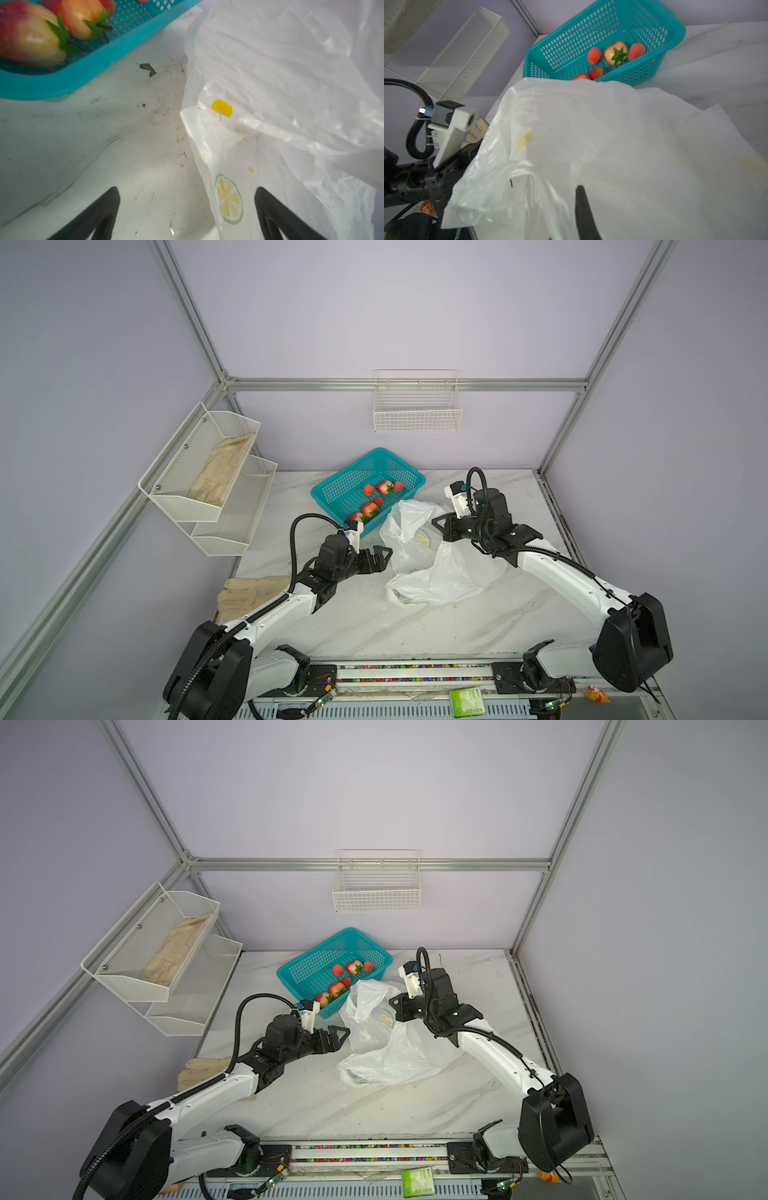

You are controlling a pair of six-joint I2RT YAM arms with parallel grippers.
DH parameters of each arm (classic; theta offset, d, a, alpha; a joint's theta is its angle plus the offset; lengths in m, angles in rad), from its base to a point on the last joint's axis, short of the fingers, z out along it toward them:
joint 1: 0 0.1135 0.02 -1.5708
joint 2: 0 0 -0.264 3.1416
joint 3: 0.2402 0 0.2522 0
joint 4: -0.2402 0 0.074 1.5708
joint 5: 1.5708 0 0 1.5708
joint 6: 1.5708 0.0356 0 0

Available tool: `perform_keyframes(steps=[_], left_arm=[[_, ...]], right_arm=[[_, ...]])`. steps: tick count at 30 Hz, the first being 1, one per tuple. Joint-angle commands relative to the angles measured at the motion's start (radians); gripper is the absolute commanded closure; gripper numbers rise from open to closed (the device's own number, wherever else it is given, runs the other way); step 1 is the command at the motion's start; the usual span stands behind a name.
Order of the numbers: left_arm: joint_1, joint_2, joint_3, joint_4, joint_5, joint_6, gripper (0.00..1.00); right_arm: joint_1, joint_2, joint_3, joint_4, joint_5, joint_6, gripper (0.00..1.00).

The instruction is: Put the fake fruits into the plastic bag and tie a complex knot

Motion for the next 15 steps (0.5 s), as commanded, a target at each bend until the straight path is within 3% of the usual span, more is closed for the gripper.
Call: perform_keyframes(steps=[1,4,6,7,9,12,15], left_arm=[[-0.055,0.046,0.108,0.162,0.021,-0.053,0.03],[-0.081,0.147,0.122,0.235,0.009,-0.093,0.13],[-0.087,0.226,0.123,0.286,-0.028,-0.102,0.27],[-0.087,0.251,0.119,0.314,-0.046,-0.099,0.36],[-0.085,0.288,0.107,0.396,-0.090,-0.078,0.65],[-0.062,0.308,0.116,0.409,-0.075,-0.064,0.93],[-0.048,0.318,0.139,0.300,-0.086,-0.064,1.00]], right_arm=[[-0.006,0.001,0.039,0.011,-0.064,0.036,1.00],[-0.009,0.000,0.056,0.004,-0.087,0.067,1.00],[-0.021,-0.015,0.081,-0.023,-0.100,0.076,1.00],[-0.030,-0.024,0.094,-0.042,-0.103,0.068,1.00],[-0.055,-0.040,0.153,-0.150,-0.080,0.010,1.00],[-0.059,-0.038,0.278,-0.389,0.150,-0.111,1.00],[-0.058,-0.042,0.335,-0.507,0.367,-0.178,1.00]])
